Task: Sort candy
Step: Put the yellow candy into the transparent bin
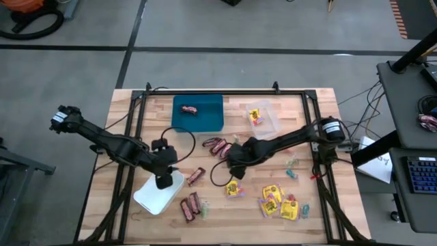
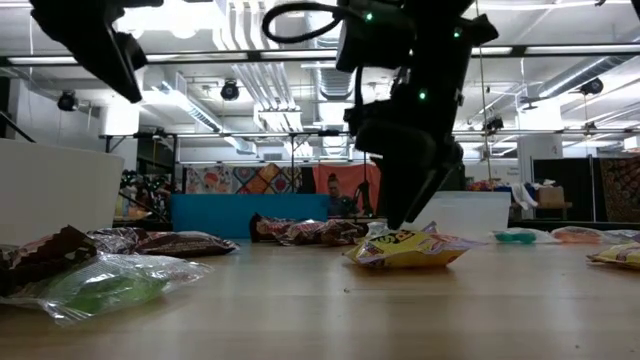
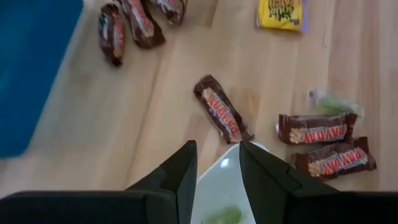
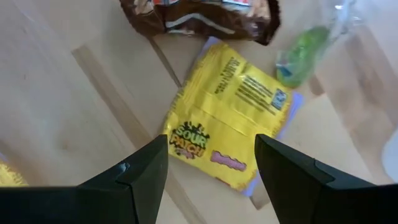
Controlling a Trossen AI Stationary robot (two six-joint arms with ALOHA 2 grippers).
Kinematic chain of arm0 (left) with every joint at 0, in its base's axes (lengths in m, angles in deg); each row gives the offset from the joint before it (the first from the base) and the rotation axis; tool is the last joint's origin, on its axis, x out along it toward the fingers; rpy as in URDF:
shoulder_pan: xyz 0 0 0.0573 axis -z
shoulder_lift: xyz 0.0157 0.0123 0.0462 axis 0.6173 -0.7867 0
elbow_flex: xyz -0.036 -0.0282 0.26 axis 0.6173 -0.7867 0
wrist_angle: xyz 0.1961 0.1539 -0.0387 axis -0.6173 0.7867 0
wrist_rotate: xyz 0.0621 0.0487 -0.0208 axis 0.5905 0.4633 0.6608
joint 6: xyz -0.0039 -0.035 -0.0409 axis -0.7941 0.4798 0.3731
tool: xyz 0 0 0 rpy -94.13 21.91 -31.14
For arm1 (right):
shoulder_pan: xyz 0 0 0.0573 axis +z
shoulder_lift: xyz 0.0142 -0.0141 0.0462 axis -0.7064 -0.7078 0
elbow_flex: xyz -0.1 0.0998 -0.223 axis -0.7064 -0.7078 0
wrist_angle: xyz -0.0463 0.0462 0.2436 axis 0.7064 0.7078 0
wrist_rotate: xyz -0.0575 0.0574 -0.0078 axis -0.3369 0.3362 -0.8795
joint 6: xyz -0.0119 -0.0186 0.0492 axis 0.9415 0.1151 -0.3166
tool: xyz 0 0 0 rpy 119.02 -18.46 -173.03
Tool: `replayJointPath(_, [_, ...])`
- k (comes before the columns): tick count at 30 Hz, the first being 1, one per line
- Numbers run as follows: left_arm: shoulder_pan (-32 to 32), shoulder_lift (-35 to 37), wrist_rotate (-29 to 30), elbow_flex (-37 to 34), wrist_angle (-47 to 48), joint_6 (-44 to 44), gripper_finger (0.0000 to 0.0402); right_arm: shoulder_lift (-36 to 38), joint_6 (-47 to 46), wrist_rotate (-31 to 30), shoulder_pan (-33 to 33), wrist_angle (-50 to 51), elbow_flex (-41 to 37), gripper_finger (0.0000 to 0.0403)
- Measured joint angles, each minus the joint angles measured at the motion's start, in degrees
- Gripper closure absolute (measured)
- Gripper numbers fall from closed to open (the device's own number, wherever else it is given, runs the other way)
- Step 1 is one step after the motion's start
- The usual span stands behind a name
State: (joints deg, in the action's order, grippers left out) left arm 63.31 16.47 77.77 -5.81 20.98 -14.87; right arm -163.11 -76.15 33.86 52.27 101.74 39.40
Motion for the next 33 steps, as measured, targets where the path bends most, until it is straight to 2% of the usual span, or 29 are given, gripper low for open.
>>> replayJointPath(7, [0.0,0.0,1.7,0.1,-0.5,-1.0,0.0296,-2.6,1.1,1.4,-1.2,-0.4,0.1,0.0173])
replayJointPath(11, [0.0,0.0,2.9,0.1,-0.8,-1.0,0.0296,-3.2,1.9,2.0,-1.7,-0.6,0.0,0.0186])
replayJointPath(16, [0.0,0.0,3.1,0.1,-0.9,-1.0,0.0296,-3.1,2.4,4.4,-2.1,-1.8,-0.6,0.0235])
replayJointPath(26, [0.0,0.0,5.7,0.0,-0.9,-1.0,0.0296,-3.1,4.3,4.4,-2.3,-1.9,-0.7,0.0382])
replayJointPath(33, [0.0,0.0,6.9,0.0,-1.2,-0.9,0.0296,-1.4,7.2,4.5,-2.1,-0.9,-0.6,0.0393])
